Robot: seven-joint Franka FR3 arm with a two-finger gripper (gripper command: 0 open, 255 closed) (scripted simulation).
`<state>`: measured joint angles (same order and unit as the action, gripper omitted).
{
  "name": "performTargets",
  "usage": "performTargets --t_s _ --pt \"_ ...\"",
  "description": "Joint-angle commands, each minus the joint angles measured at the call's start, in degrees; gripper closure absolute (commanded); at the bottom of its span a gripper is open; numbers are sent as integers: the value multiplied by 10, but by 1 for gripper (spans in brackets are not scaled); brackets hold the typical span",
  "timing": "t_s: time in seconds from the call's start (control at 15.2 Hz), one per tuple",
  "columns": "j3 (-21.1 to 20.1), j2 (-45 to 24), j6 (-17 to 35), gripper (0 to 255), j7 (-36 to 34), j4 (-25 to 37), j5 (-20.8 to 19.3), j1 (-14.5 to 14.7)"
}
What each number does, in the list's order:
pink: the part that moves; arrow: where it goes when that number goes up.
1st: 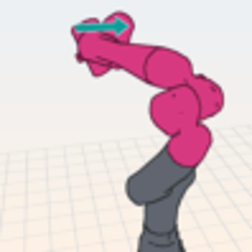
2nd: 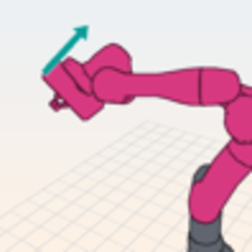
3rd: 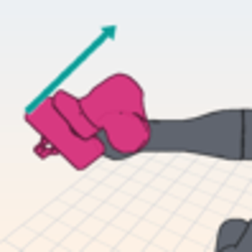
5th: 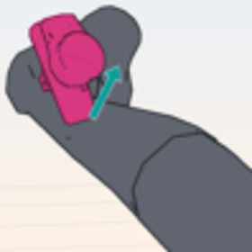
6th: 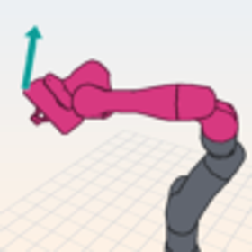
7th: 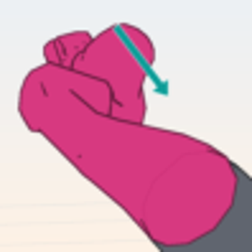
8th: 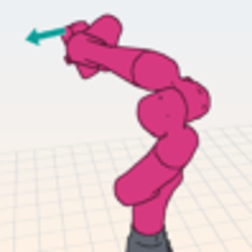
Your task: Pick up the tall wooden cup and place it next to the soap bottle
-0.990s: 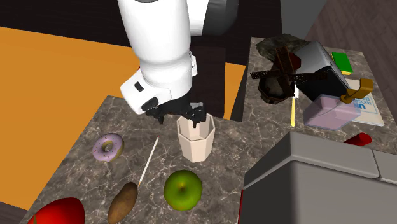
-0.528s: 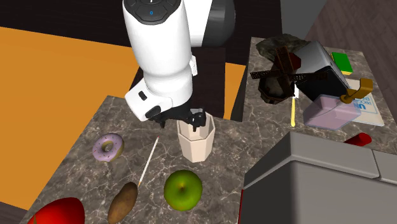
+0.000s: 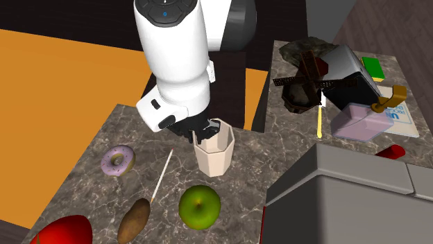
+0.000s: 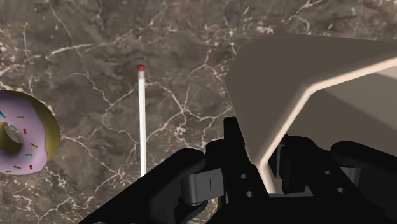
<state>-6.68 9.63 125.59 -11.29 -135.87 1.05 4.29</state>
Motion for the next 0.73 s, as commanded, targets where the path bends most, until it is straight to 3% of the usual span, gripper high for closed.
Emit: performTargets --t_s 0.0,0.33,0.66 --pt "0 0 0 255 0 0 0 0" --pt "0 0 0 255 0 0 0 0" --pt "1 18 -40 255 2 22 2 0"
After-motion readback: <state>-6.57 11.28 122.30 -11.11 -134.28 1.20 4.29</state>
